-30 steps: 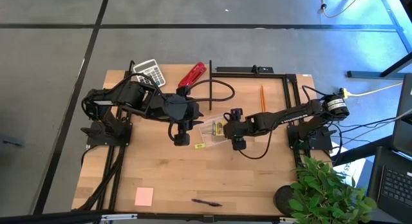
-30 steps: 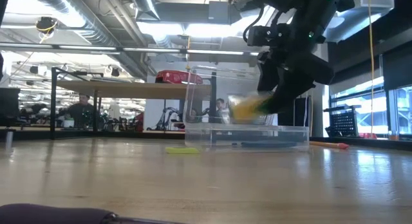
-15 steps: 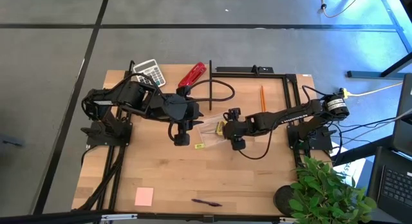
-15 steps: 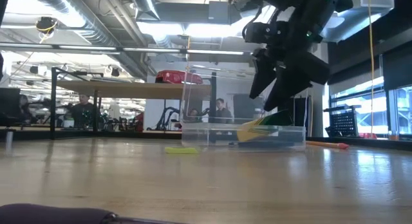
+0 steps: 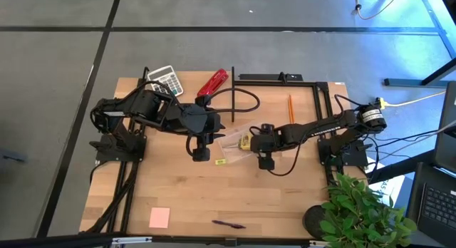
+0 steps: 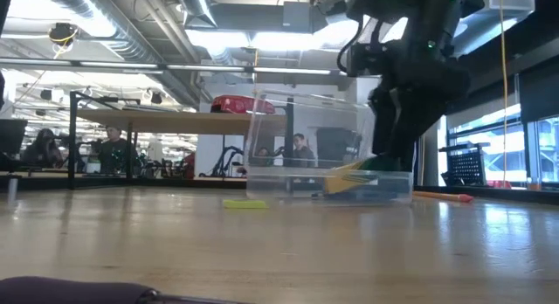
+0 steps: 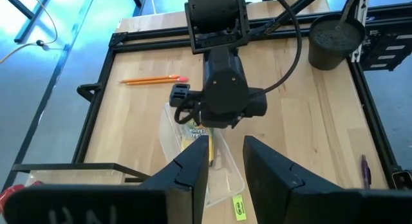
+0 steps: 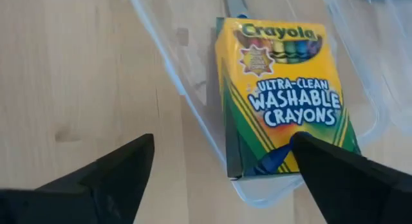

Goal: Pack school essentials
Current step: Put the yellow crayon box into the supply box

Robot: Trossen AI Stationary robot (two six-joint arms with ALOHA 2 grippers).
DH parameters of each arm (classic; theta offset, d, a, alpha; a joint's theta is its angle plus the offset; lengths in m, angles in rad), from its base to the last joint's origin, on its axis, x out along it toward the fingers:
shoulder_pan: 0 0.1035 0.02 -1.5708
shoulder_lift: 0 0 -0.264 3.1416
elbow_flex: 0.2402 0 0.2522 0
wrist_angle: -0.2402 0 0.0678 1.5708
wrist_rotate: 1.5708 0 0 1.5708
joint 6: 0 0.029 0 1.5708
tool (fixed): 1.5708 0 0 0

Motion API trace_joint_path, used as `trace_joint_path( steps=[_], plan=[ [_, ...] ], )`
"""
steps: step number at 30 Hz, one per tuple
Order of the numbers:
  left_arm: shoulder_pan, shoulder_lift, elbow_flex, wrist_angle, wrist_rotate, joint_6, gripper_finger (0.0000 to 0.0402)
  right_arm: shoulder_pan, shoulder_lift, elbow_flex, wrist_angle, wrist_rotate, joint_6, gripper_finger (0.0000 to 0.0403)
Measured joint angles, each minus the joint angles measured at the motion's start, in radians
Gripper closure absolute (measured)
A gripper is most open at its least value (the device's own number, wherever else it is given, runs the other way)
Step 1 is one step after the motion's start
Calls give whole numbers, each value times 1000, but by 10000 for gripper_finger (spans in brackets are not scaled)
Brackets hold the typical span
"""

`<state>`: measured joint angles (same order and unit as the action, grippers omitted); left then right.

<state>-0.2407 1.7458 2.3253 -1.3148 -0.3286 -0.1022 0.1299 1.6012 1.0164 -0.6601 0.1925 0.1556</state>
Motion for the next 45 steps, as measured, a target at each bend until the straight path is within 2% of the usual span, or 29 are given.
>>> trace_joint_path(
  steps=[9,13,20,23,26,31,45],
  plan=[
    [0,0,0,0,0,0,312,0,-23,21,-45,21,45,34],
    [0,0,0,0,0,0,312,0,-33,52,-123,40,56,34],
    [0,0,0,0,0,0,312,5,-42,56,-205,31,154,34],
    [0,0,0,0,0,0,312,20,-42,54,-152,10,72,34],
    [0,0,0,0,0,0,312,35,-42,41,-43,-9,-77,34],
    [0,0,0,0,0,0,312,38,-37,9,137,-129,-241,33],
    [0,0,0,0,0,0,312,18,-36,-162,343,-131,-235,33]
  ],
)
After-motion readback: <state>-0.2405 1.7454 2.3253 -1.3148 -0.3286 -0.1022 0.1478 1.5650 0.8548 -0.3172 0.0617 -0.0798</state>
